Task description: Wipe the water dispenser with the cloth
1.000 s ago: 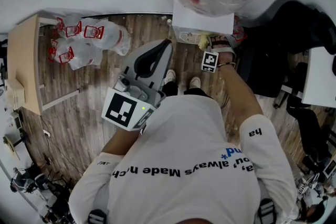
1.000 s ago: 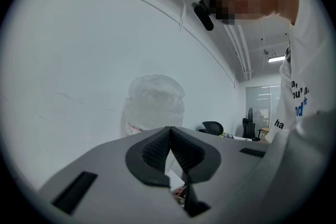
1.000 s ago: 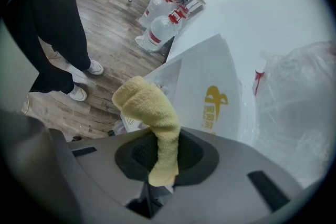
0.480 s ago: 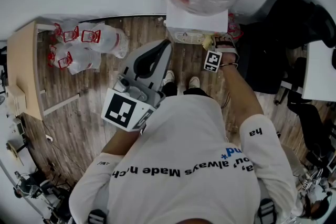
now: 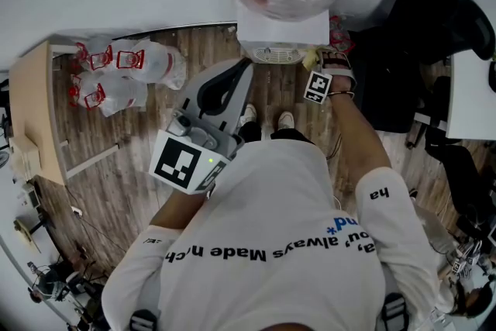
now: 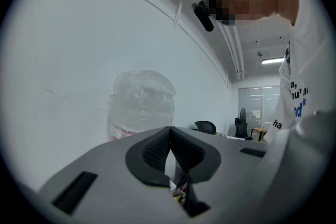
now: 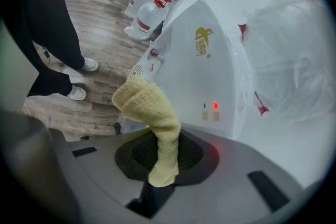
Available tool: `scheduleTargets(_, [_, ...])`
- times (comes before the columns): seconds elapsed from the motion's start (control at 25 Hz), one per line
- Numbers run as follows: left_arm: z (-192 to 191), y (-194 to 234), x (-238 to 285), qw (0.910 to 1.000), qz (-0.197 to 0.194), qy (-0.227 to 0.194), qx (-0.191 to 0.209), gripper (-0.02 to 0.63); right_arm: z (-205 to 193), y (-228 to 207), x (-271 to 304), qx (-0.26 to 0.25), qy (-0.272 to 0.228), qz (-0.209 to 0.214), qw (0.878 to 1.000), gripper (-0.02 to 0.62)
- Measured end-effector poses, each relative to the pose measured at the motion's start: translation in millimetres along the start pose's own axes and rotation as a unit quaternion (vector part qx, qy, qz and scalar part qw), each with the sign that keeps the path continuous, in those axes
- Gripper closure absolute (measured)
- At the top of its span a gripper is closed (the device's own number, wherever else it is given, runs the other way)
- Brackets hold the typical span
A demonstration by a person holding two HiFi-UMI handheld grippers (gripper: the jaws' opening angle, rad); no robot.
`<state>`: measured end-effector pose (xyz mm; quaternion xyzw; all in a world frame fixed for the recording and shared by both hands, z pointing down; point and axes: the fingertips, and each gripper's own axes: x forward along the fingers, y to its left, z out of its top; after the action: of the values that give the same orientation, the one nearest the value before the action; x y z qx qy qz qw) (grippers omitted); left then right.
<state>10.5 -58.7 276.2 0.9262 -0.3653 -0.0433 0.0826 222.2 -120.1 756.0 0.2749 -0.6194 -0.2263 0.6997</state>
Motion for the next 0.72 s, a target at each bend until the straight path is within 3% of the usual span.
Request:
scheduleTargets(0.4, [-7, 10, -5, 0.9999, 0.009, 0.012, -0.002, 0.588, 0, 1, 6, 0.076, 0.006, 0.01, 0.997, 0.535])
scheduleTargets(0.72, [-42, 45, -7, 0.9985, 0.043, 0.034, 0.006, 0.588, -3, 3, 16, 0.147, 0.0, 0.007, 0.989, 0.535])
